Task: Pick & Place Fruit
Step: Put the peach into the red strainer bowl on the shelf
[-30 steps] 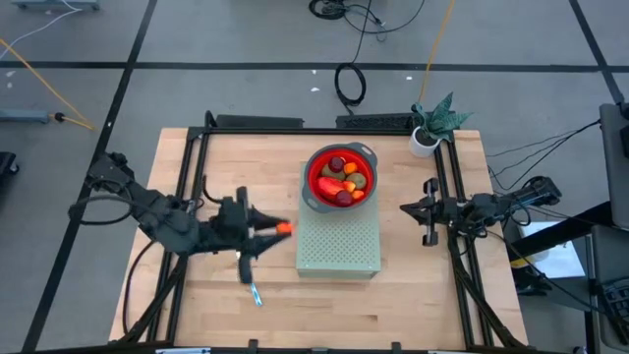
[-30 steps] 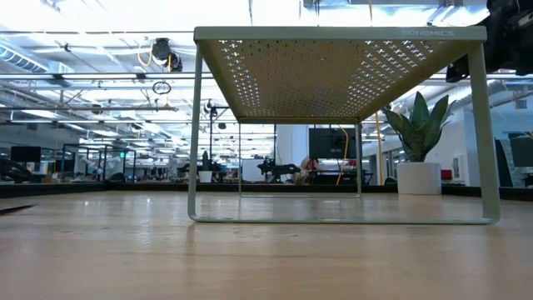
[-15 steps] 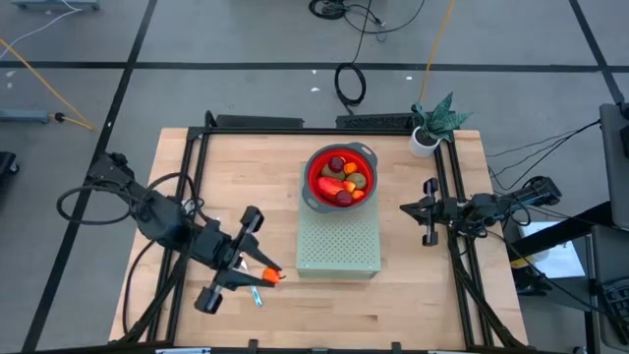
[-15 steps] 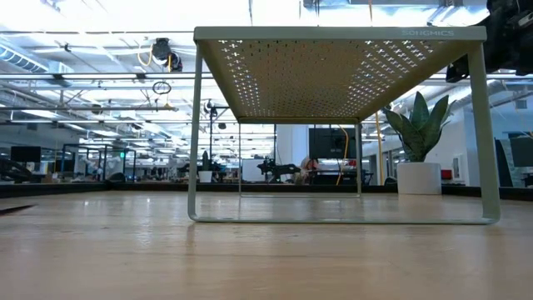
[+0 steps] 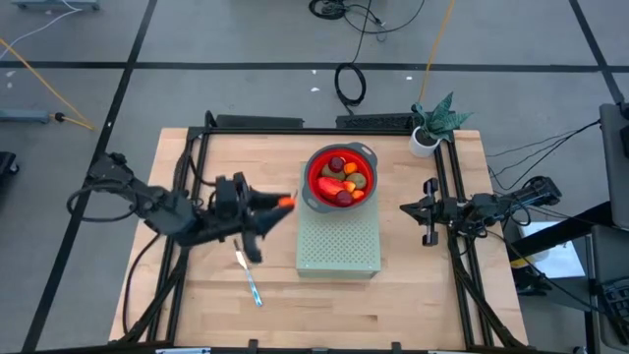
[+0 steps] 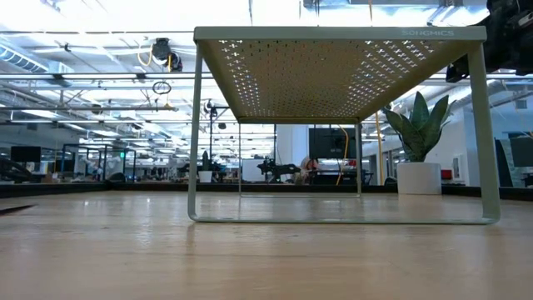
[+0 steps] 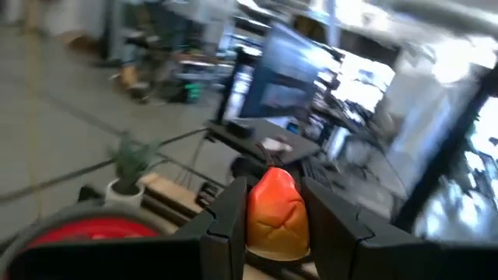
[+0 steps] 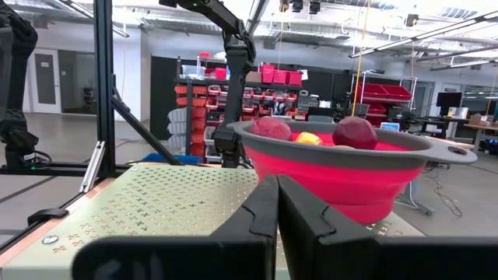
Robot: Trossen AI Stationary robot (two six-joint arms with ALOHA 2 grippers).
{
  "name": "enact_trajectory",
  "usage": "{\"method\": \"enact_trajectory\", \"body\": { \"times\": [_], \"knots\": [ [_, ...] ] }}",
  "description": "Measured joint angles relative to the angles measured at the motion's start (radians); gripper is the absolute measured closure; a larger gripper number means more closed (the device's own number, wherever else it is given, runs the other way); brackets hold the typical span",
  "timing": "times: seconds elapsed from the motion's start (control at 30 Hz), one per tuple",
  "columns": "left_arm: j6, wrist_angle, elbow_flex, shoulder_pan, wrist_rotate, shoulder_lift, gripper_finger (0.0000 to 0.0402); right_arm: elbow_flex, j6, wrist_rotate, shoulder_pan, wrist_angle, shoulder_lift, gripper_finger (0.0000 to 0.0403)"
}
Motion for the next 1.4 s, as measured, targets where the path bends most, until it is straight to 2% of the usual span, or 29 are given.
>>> {"method": "enact_trajectory", "body": {
  "times": [0.17, 0.27, 0.37, 0.47, 0.7, 1.03, 1.2, 1.4],
  "knots": [
    [-0.248, -0.025, 0.000, 0.055, -0.094, 0.000, 0.0298, 0.000, 0.000, 0.000, 0.000, 0.000, 0.000, 0.0403],
    [-0.384, -0.062, 0.000, 0.089, -0.094, 0.000, 0.0298, 0.000, 0.000, 0.000, 0.000, 0.000, 0.000, 0.0403],
    [-0.454, -0.103, 0.000, 0.116, -0.094, 0.000, 0.0298, -0.001, 0.000, 0.000, 0.000, 0.000, 0.000, 0.0403],
    [-0.438, -0.135, 0.000, 0.145, -0.049, 0.000, 0.0298, -0.001, 0.000, 0.000, 0.000, 0.000, 0.000, 0.0403],
    [-0.320, -0.194, 0.000, 0.247, 0.153, 0.027, 0.0298, -0.001, 0.000, 0.000, 0.000, 0.000, 0.000, 0.0403],
    [-0.297, -0.323, 0.000, 0.422, 0.377, 0.079, 0.0298, -0.001, 0.000, 0.001, 0.000, 0.001, 0.000, 0.0403],
    [-0.256, -0.362, 0.000, 0.474, 0.428, 0.095, 0.0298, -0.001, 0.000, 0.001, 0.000, 0.001, 0.000, 0.0403],
    [-0.171, -0.388, 0.000, 0.514, 0.435, 0.116, 0.0298, -0.001, 0.000, 0.001, 0.000, 0.001, 0.000, 0.0403]
  ]
}}
